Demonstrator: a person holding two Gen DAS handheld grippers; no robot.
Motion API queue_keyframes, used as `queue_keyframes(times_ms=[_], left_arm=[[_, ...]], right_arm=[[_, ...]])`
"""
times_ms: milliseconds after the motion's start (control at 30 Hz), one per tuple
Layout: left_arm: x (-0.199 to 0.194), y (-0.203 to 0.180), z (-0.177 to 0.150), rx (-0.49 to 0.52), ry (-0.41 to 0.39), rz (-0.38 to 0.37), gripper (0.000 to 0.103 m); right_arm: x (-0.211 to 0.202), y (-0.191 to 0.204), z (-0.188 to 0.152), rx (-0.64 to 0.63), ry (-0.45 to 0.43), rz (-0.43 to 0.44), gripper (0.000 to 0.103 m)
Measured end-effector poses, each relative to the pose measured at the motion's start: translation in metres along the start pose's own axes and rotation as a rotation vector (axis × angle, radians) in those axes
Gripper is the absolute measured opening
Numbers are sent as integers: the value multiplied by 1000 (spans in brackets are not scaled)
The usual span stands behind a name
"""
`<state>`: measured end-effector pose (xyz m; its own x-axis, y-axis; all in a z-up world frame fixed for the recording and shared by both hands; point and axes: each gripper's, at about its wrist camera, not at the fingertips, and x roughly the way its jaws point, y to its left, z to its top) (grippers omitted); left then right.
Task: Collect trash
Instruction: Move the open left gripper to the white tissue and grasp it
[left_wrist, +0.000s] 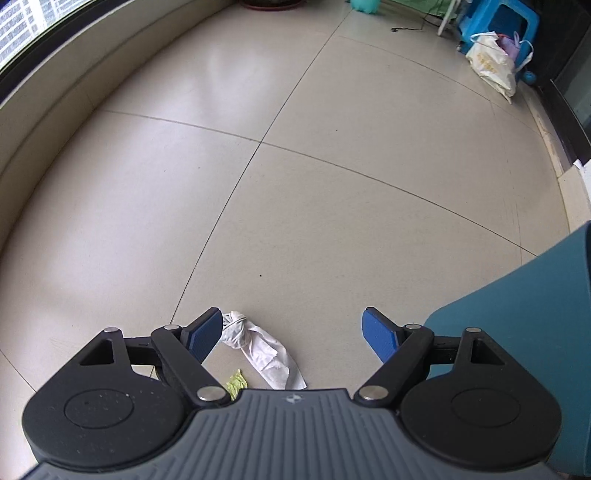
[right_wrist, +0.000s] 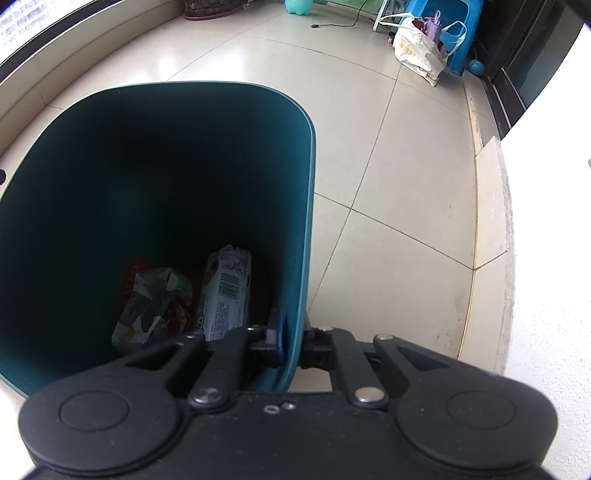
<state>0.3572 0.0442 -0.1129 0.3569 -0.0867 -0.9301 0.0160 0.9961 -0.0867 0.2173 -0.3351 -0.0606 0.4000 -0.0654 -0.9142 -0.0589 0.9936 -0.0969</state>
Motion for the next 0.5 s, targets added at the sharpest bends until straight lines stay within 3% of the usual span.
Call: queue_keyframes(times_ms=[267,500], left_arm=[[82,27,-5,-98,96,-39,83],[149,41,-27,-137,183,21,83]], right_arm=[[2,5,1,-22,3,-14,7],[5,10,3,-46,21,-28,8]])
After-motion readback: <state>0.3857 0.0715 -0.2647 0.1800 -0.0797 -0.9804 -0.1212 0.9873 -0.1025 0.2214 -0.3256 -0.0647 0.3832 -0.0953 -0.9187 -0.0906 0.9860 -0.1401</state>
